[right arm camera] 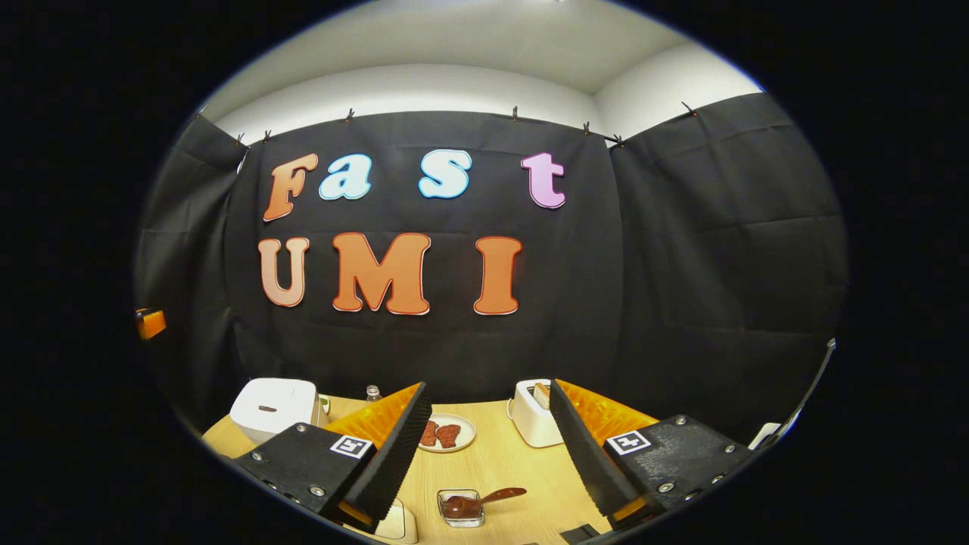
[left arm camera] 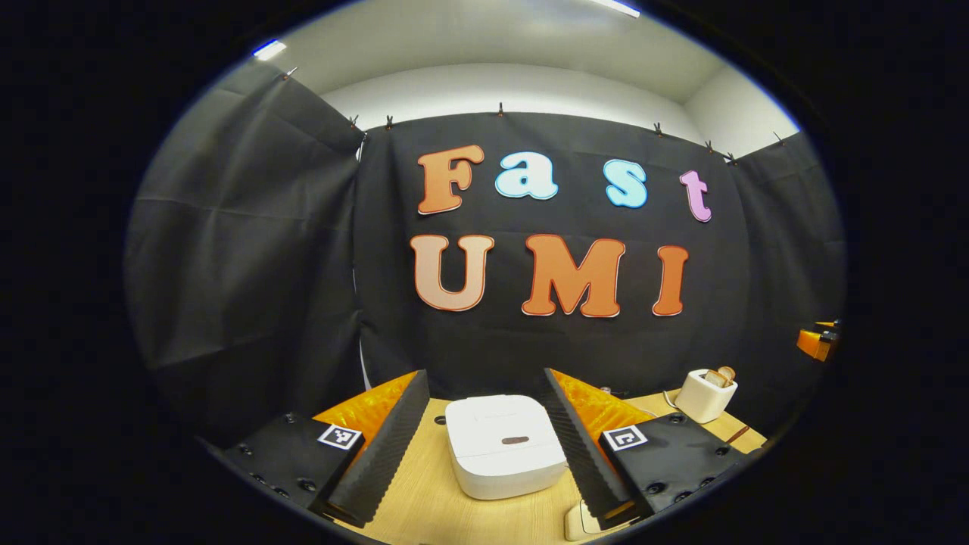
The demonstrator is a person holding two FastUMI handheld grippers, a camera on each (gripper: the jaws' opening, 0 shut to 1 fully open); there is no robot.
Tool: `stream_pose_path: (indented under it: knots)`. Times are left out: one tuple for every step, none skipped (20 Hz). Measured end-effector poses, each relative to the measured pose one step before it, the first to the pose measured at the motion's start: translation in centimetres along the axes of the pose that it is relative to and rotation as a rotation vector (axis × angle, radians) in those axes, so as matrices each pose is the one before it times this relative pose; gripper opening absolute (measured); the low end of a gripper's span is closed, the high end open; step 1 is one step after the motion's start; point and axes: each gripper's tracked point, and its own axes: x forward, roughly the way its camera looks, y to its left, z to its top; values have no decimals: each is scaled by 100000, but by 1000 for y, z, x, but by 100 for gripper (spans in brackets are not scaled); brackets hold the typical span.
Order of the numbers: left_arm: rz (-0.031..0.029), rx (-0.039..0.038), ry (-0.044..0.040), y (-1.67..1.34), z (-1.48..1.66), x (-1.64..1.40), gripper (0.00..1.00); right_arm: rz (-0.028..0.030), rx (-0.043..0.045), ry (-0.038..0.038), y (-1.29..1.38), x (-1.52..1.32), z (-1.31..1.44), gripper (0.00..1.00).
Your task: Close the left gripper, press the button to open the rice cooker; take a wooden spoon from the chopstick holder with the right hand, scoop a spoonful of rice and pour it into the rice cooker, then put the wooden spoon back into the chopstick holder.
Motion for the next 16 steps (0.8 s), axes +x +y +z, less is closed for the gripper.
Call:
stream_pose_path:
  knots:
    - [228, 143, -24, 228, -10, -52, 100, 112, -417, -89, 152, -27, 35, 97]
    - [550, 353, 267, 244, -20, 88, 100, 151, -282, -212, 115, -51, 77, 97]
    - [580, 237, -50, 255, -75, -72, 97, 403, -255, -105, 187, -59, 48, 97]
    - [805, -60, -319, 259, 162, -26, 97, 151, -185, 212, 107, 35, -6, 97]
    - [228, -157, 138, 83, -142, 37, 89, 179, 11, 364, 0, -50, -123, 97]
    - [-248, 21, 993, 40, -283, 30, 82, 293, 538, 743, 133, -55, -34, 97]
    - [-577, 169, 1737, -120, -543, -26, 75, 450, 699, 393, 280, 48, -88, 97]
    - [-41, 156, 181, 45, 38, -246, 63, 377, 241, -201, 79, -31, 64, 97]
    - [3644, 166, -437, 1151, 118, 374, 44, 1, -347, -43, -33, -11, -62, 97]
    - [1235, 130, -537, 345, 331, -30, 26, 345, -841, -158, 68, -29, 65, 97]
    - [-392, 478, -482, -3, -161, -97, 7, -32, -790, -100, 79, -6, -38, 97]
    - [267, 304, -648, -43, 221, -114, 10, 2, -863, 45, 41, 103, -51, 97]
    - [-853, 182, -607, -337, 55, 89, 10, -42, -886, -67, 89, -24, 62, 96]
    - [-1543, 219, 168, -469, 33, -106, 10, -223, -680, -161, 64, -15, 62, 97]
    - [-741, 369, 285, -153, -196, 62, 10, -104, -329, -178, 41, 86, 51, 97]
    - [2215, 897, -483, 376, 55, 251, 10, 190, 45, -4, 117, -8, 104, 97]
